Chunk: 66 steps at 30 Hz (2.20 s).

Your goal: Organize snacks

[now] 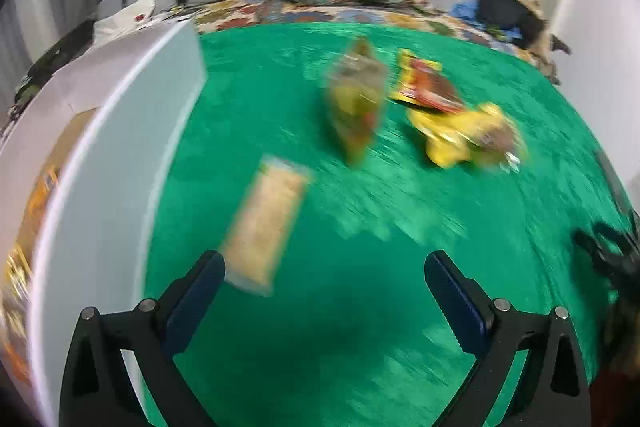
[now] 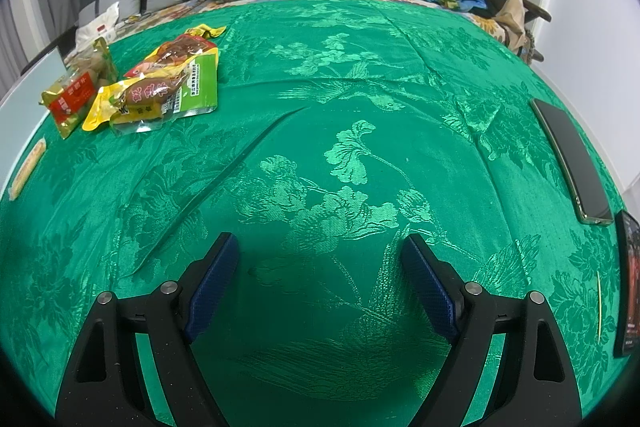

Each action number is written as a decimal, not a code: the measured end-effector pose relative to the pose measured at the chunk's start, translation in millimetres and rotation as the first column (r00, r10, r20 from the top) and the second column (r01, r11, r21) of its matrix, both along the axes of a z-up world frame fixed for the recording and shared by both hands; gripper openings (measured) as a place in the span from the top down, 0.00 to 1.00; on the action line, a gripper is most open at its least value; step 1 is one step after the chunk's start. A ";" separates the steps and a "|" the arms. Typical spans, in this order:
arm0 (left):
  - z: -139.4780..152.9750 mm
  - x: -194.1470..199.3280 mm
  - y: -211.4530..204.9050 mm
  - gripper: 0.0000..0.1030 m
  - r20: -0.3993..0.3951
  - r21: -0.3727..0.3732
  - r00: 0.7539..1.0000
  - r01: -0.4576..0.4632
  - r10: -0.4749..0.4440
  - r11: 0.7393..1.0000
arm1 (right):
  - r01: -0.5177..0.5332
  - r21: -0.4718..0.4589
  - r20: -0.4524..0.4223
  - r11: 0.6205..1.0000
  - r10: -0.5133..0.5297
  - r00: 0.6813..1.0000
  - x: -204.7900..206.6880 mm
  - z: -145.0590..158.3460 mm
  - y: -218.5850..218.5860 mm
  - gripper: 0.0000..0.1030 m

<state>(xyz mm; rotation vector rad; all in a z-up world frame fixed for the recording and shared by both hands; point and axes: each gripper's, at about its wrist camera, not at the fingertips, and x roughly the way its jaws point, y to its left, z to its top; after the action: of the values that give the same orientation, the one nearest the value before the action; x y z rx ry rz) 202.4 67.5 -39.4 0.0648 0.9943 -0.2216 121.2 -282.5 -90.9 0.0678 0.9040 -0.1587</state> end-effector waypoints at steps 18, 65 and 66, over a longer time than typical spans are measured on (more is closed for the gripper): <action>-41.1 29.1 -6.1 0.73 -0.088 0.080 0.996 0.013 -0.005 0.997 | 0.000 0.000 0.000 1.000 0.000 1.000 0.0 -0.2 -0.3 0.16; -60.4 -27.8 5.4 0.00 0.047 0.028 0.994 -0.097 0.095 0.995 | -0.023 0.024 -0.042 0.999 0.024 0.999 9.6 2.6 -1.8 0.16; -60.3 -28.0 5.4 0.00 0.047 0.028 0.994 -0.097 0.095 0.995 | -0.048 0.082 -0.044 0.995 0.052 0.998 17.5 6.6 -4.0 0.16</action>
<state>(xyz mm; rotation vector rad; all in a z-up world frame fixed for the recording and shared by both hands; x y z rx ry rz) 174.4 72.9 -99.8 0.0490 0.9527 -0.1167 138.7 -286.4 -84.3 0.1173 0.9574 -0.0774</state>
